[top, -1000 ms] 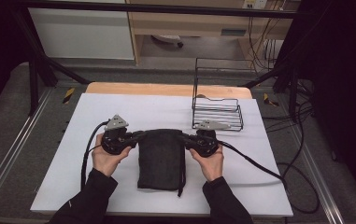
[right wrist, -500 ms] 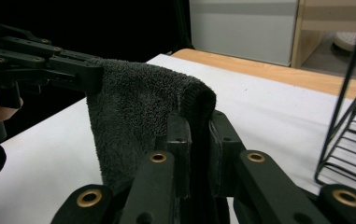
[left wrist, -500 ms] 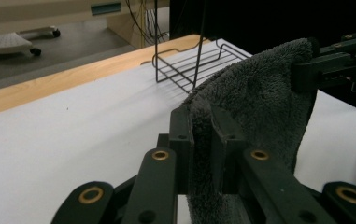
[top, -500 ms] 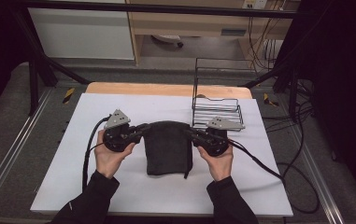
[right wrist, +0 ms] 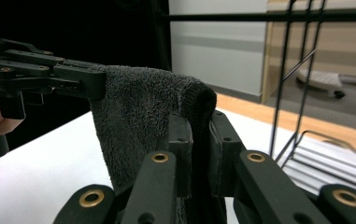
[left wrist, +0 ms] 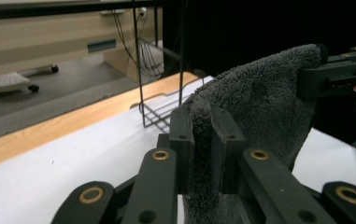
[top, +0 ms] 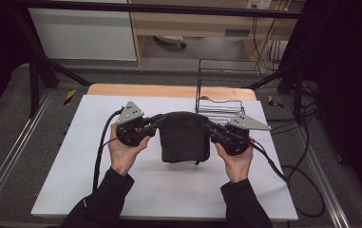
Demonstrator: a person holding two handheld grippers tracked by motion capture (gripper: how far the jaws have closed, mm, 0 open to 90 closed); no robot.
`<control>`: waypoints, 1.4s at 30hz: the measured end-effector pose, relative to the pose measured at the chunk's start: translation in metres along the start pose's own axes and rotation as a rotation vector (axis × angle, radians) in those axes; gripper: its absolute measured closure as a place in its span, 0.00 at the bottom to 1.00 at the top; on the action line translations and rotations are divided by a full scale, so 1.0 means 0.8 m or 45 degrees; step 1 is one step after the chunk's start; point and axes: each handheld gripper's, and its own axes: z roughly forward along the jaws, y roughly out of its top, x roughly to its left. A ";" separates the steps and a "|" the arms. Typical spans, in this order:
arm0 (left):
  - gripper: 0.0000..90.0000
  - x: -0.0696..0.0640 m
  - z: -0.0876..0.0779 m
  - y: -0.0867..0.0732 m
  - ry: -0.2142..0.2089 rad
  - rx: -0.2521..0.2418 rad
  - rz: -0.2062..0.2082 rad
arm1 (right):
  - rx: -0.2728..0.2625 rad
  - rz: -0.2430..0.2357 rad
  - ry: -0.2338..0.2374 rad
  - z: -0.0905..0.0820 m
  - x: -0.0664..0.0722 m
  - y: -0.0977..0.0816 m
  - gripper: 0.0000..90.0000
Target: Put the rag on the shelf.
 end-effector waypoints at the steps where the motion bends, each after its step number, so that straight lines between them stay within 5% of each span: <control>1: 0.89 -0.002 0.002 0.004 -0.001 -0.011 0.001 | -0.010 0.000 -0.006 -0.003 -0.001 0.002 0.91; 24: 0.89 -0.035 0.053 0.079 -0.046 -0.198 0.029 | -0.232 -0.057 -0.218 -0.051 -0.033 0.052 0.91; 42: 0.89 -0.053 0.079 0.147 -0.071 -0.334 0.067 | -0.392 -0.098 -0.296 -0.084 -0.058 0.113 0.91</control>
